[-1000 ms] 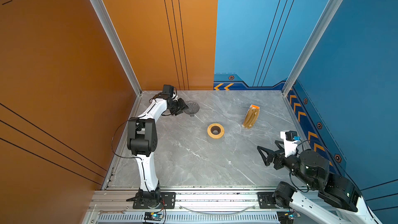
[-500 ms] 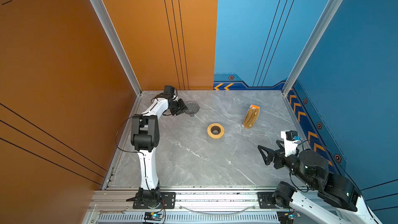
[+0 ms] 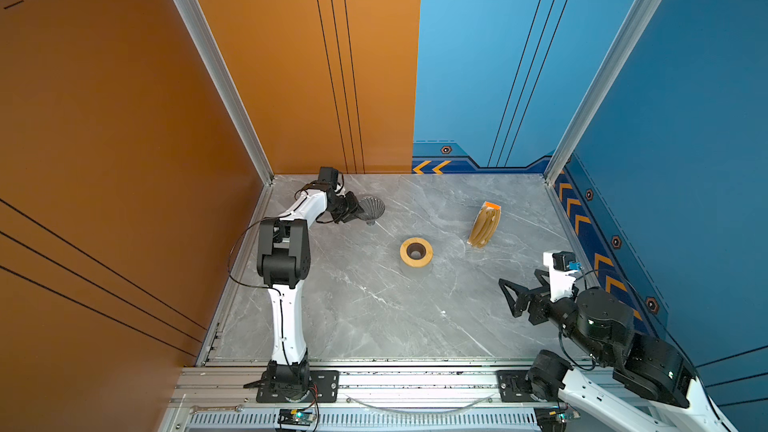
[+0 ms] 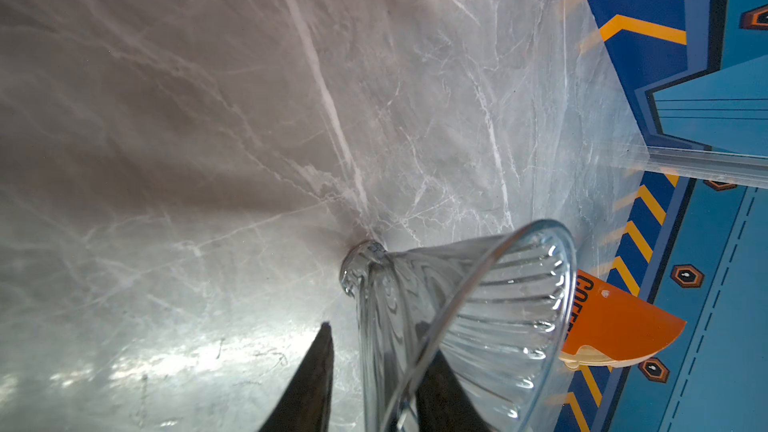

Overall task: Place the coffee filter in the dripper
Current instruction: 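Close the left gripper on the rim of the glass cone dripper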

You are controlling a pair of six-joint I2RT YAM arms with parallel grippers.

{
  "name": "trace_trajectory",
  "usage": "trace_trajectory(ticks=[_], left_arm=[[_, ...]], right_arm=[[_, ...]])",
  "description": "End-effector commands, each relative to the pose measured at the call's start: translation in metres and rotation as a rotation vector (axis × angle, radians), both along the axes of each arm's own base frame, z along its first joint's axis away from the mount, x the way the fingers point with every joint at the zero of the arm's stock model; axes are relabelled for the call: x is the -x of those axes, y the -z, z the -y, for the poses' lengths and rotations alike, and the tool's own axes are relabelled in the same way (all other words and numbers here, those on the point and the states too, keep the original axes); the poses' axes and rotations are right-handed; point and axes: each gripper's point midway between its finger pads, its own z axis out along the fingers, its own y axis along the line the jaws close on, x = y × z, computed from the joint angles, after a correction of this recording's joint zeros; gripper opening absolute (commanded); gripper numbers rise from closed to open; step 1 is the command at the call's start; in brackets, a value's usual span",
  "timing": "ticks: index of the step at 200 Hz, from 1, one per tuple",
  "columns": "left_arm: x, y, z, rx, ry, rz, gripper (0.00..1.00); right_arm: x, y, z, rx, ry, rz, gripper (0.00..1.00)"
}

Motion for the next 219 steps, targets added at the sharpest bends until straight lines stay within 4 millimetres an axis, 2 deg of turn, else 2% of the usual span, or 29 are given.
trace_trajectory(ticks=[1,148,219], left_arm=[[-0.0083,-0.0039,0.0017,0.025,0.002,0.014,0.31],[-0.0089,0.0036,0.0051,0.039,0.018,0.003,0.19],[-0.0090,-0.0007,0.0066,0.052,0.026,0.010,0.13]], right_arm=[[0.0020,0.0006,0.0069,0.015,0.019,-0.001,1.00],[0.0002,0.0044,0.0041,0.030,0.015,-0.017,1.00],[0.0003,0.0043,0.0034,0.029,0.012,-0.017,1.00]])
